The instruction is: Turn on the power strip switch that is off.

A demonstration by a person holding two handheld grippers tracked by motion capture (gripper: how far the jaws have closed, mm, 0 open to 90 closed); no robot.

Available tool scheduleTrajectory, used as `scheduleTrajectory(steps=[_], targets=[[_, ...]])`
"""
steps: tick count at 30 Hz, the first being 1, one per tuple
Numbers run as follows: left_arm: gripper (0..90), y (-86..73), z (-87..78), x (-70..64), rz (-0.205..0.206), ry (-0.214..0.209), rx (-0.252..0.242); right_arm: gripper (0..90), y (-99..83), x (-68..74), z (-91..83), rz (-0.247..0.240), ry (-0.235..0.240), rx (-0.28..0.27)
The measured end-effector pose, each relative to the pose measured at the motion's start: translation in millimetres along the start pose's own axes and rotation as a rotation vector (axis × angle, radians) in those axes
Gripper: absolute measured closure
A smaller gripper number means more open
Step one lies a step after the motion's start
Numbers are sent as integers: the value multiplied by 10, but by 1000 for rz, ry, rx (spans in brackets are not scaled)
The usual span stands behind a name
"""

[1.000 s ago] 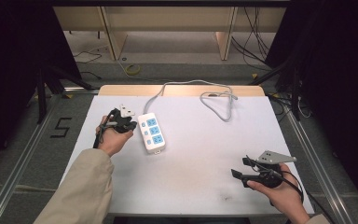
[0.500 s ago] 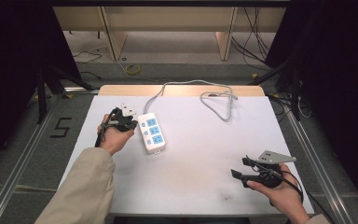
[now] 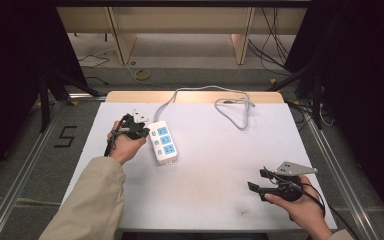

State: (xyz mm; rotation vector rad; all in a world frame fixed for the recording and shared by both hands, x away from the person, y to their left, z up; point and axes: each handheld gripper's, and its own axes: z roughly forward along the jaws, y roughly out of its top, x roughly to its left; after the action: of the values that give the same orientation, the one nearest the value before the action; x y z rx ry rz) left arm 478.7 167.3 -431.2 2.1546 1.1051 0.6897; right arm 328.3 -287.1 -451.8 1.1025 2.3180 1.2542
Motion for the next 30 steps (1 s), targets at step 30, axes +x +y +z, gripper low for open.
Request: scheduleTrajectory(steps=[30], targets=[[899, 178, 143, -9, 18, -12, 47, 322, -7, 6, 13, 3, 6, 10]])
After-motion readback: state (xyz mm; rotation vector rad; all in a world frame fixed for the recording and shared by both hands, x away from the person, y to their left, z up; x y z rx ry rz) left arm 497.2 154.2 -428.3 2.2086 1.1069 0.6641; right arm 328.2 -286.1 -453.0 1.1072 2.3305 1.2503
